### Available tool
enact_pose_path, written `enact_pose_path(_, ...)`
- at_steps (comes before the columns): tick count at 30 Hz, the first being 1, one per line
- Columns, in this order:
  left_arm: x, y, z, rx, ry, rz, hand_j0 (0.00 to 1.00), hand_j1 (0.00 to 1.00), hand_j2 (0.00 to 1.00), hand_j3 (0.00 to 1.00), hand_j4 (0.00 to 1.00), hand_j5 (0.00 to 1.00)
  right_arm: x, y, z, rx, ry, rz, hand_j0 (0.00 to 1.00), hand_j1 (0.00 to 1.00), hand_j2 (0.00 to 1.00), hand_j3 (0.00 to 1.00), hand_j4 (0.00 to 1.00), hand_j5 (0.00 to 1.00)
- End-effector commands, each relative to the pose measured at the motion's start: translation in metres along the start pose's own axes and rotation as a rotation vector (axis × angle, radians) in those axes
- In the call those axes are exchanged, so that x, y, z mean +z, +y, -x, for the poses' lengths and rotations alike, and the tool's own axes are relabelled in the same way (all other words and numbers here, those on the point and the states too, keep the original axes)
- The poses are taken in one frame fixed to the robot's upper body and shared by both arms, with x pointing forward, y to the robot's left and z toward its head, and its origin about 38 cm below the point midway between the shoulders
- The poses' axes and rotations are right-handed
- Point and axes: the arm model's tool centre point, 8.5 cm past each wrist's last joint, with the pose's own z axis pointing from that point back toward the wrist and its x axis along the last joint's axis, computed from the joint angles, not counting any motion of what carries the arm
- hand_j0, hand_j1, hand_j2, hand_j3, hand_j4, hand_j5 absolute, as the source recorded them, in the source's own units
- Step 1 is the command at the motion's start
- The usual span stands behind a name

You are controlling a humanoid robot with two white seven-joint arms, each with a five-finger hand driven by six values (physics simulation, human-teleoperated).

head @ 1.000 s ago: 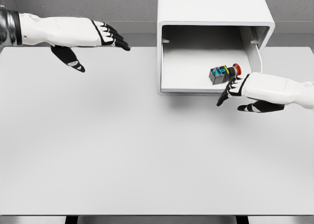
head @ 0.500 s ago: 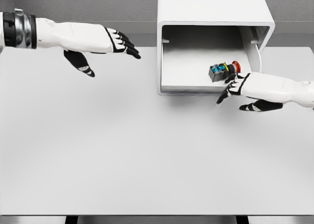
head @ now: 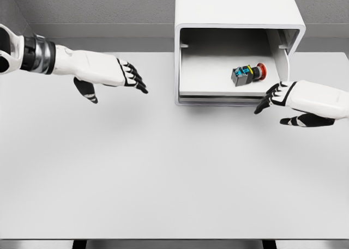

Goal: Slide open multi-storey tabletop storage cabinets and put open load switch and slide close multi-storey tabletop storage cabinets

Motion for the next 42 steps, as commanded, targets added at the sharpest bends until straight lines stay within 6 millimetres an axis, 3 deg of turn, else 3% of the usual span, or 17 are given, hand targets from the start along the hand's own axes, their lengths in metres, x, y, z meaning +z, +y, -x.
enact_pose_path(1, -0.001, -0.003, 0.0, -0.001, 0.003, 0.011, 1.0, 1.0, 1.0, 1.0, 1.0, 1.0, -0.003, 0.005, -0.003, -0.003, -0.009, -0.027, 0.71, 0.71, 0.71, 0.71, 0.71, 0.71)
enact_pose_path(7, -0.006, 0.007, -0.002, -0.019, -0.009, 0.002, 1.0, 1.0, 1.0, 1.0, 1.0, 1.0, -0.021, 0.025, -0.002, -0.002, -0.026, -0.109, 0.72, 0.72, 0.72, 0.72, 0.72, 0.72)
enact_pose_path(16, -0.002, 0.012, -0.001, -0.02, -0.003, -0.012, 1.0, 1.0, 1.0, 1.0, 1.0, 1.0, -0.027, 0.012, 0.037, -0.044, 0.048, -0.044, 0.72, 0.72, 0.72, 0.72, 0.72, 0.72)
enact_pose_path(26, -0.004, 0.01, -0.001, -0.023, -0.001, -0.005, 1.0, 1.0, 1.0, 1.0, 1.0, 1.0, -0.038, -0.001, 0.053, -0.056, 0.065, -0.011, 0.73, 0.73, 0.73, 0.73, 0.73, 0.73)
enact_pose_path(37, -0.003, 0.012, -0.003, -0.022, -0.01, -0.017, 1.0, 1.0, 1.0, 1.0, 1.0, 1.0, -0.058, -0.006, 0.058, -0.061, 0.047, -0.011, 0.74, 0.74, 0.74, 0.74, 0.74, 0.74)
enact_pose_path(42, 0.0, 0.01, -0.001, -0.017, -0.001, -0.016, 1.0, 1.0, 1.0, 1.0, 1.0, 1.0, -0.058, -0.008, 0.061, -0.06, 0.055, -0.007, 0.74, 0.74, 0.74, 0.74, 0.74, 0.74)
